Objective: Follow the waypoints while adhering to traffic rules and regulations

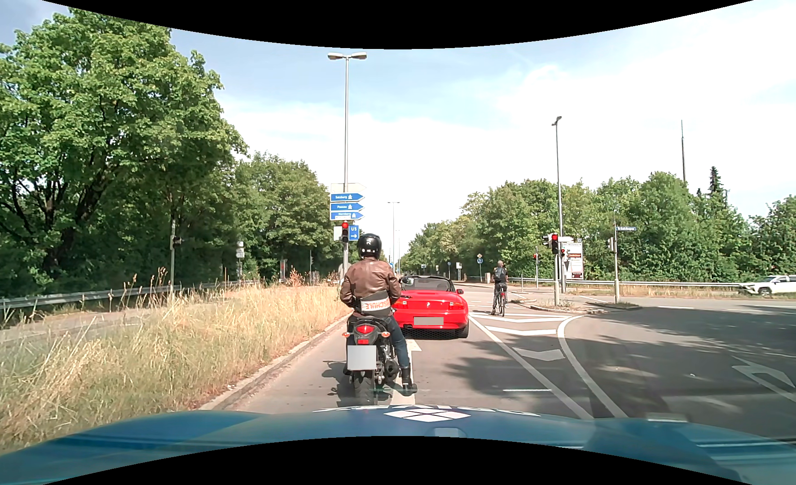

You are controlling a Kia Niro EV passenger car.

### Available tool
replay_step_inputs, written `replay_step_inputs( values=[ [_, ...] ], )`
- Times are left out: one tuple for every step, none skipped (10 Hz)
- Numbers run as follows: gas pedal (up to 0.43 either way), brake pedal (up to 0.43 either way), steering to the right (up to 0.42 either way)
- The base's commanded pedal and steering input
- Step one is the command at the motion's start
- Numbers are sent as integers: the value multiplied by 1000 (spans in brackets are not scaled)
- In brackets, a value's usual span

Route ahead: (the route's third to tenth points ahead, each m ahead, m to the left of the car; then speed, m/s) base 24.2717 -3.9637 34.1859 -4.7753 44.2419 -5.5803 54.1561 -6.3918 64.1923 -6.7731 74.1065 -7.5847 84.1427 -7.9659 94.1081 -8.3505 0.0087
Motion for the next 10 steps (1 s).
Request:
replay_step_inputs(
  values=[
    [0, 274, -2],
    [0, 274, -2],
    [0, 274, -2],
    [0, 274, -2],
    [0, 274, -2],
    [0, 274, -2],
    [0, 274, -2],
    [0, 274, -2],
    [0, 274, -2],
    [0, 274, -2]
  ],
)
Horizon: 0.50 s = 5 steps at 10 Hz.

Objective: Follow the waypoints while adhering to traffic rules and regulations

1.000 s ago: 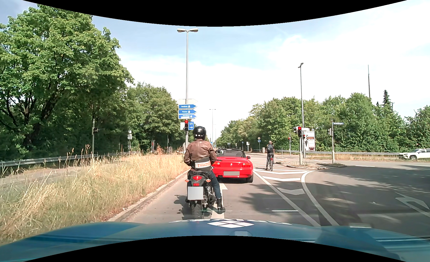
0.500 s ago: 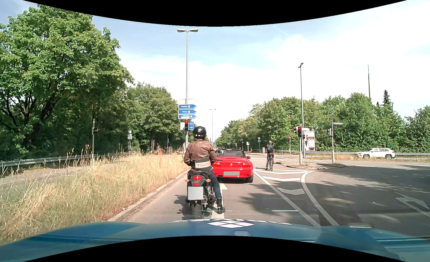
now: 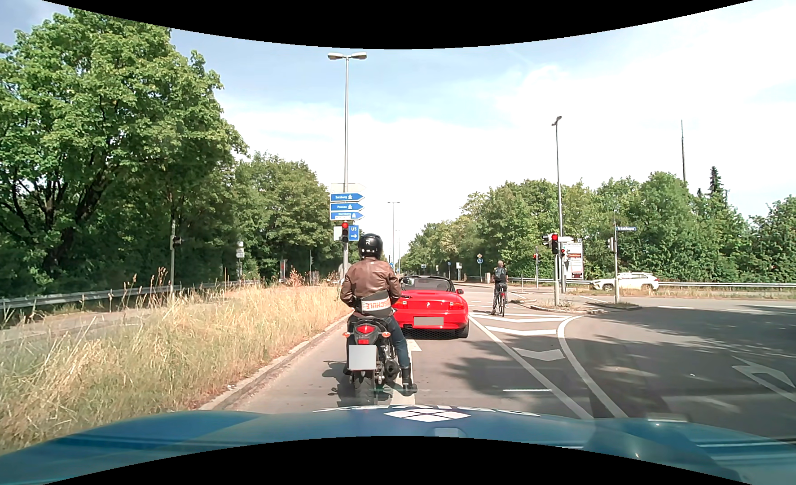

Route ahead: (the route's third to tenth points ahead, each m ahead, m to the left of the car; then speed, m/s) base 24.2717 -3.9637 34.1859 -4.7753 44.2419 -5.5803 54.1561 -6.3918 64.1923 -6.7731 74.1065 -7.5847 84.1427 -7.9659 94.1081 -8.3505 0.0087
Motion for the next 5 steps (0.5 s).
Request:
replay_step_inputs(
  values=[
    [0, 274, -3],
    [0, 274, -2],
    [0, 274, -2],
    [0, 274, -2],
    [0, 274, -2]
  ],
)
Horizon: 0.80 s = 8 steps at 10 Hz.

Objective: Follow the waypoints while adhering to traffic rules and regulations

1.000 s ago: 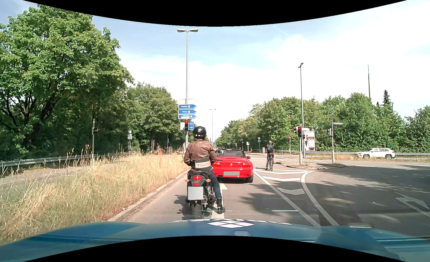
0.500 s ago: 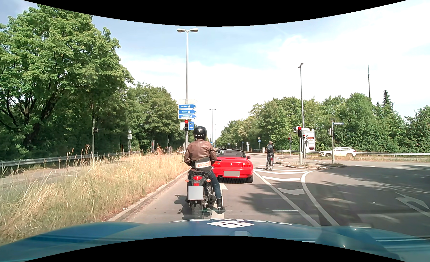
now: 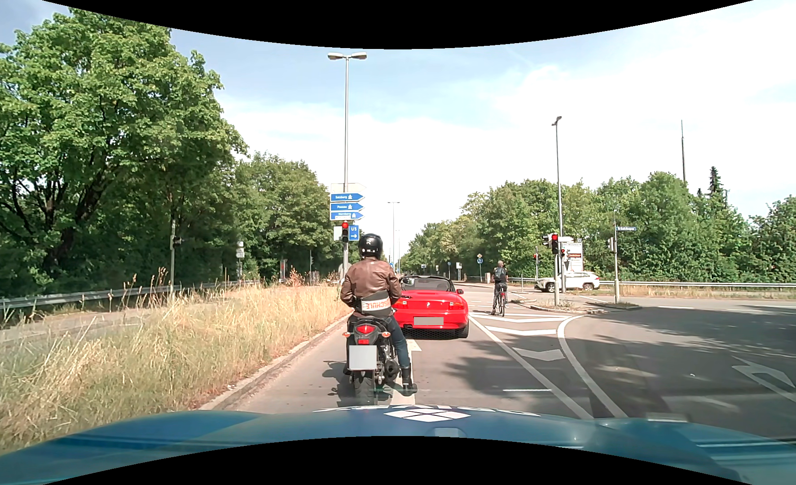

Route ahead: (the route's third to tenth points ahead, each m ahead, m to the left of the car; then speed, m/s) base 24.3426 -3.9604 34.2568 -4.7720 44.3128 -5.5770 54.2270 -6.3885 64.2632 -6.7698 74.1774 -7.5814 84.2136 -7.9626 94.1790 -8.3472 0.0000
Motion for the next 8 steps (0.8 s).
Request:
replay_step_inputs(
  values=[
    [0, 274, -2],
    [0, 274, -2],
    [0, 274, -2],
    [0, 274, -2],
    [0, 274, -2],
    [0, 274, -2],
    [0, 274, -2],
    [0, 280, -2]
  ],
)
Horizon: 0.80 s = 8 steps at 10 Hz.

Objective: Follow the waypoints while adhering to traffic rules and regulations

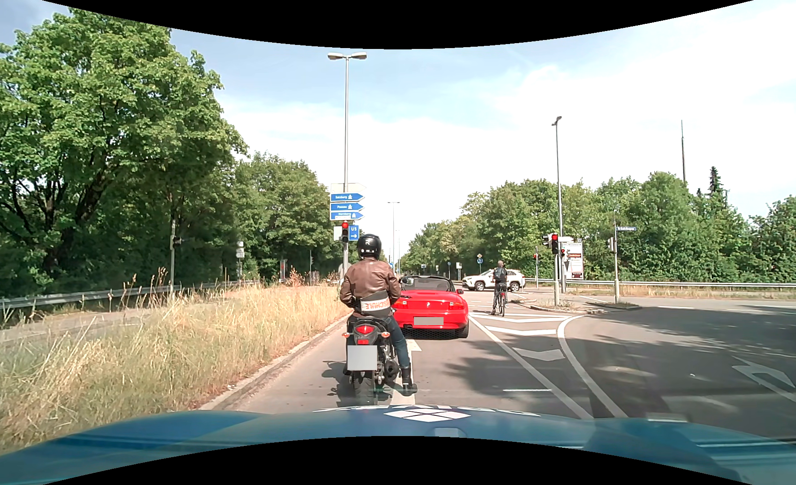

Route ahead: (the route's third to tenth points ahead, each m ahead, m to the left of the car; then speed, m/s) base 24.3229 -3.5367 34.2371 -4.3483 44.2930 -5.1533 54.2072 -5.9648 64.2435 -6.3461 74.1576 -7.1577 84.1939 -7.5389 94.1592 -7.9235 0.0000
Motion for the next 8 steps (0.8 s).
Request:
replay_step_inputs(
  values=[
    [0, 274, -2],
    [0, 274, -2],
    [0, 274, -2],
    [0, 274, -2],
    [0, 274, -2],
    [0, 274, -2],
    [0, 280, -2],
    [0, 274, -3]
  ],
)
